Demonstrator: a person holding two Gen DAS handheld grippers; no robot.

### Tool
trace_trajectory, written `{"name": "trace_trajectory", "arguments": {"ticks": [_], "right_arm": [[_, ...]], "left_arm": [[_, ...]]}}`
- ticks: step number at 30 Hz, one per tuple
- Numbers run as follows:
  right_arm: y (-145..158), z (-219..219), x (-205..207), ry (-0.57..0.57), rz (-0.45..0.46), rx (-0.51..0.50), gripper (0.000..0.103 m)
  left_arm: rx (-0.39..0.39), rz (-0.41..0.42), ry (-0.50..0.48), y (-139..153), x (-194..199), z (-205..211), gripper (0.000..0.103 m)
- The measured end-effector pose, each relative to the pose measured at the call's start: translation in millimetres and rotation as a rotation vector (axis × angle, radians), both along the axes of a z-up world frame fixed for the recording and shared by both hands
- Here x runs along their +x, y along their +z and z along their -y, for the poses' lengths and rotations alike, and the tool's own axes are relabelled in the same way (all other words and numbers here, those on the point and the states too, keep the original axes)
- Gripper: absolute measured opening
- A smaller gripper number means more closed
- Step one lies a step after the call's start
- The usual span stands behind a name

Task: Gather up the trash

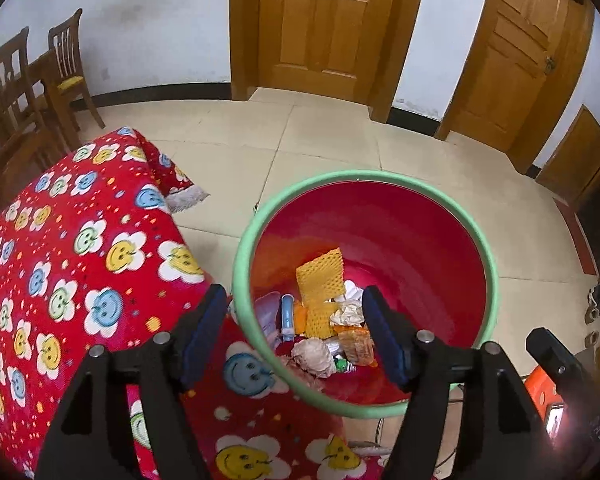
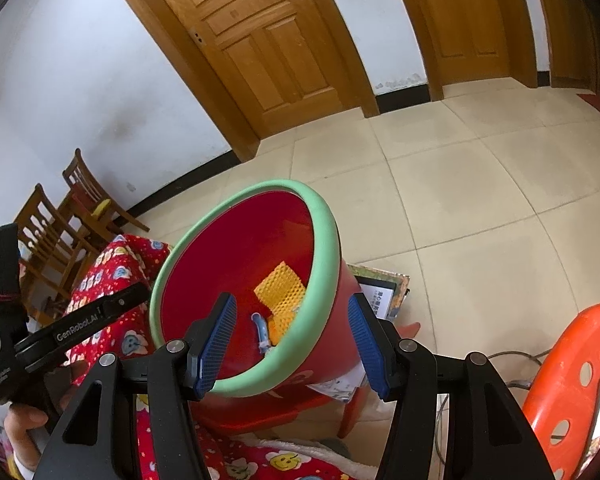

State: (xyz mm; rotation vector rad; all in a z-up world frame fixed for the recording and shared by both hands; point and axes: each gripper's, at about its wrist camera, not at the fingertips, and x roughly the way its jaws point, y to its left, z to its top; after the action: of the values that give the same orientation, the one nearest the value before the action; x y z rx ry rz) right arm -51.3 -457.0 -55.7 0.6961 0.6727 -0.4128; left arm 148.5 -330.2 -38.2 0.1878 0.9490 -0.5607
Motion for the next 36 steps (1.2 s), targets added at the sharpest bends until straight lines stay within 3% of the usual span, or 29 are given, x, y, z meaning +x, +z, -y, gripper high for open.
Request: {"name": "trace_trajectory", "arguments": {"ticks": [14,31,36], "right_arm": [[18.7,-24.6,-0.4,0.056,0.039,-0.027,0.059],[51.6,-89.3,-5.0,0.19,0.095,-0.092,0.06],[62.2,-112.1,-7.0,0.233,0.115,-0.123,0.069]], "left_arm": [[-0.043,0.029,0.097,28.6,-14.3,-54.9,0.075],[-0.076,0.087,0.213,60.7,-56.0,-141.1,0.078],[-0.082,0.108,0.249,69.7,-70.7,-166.3,0.078]]}}
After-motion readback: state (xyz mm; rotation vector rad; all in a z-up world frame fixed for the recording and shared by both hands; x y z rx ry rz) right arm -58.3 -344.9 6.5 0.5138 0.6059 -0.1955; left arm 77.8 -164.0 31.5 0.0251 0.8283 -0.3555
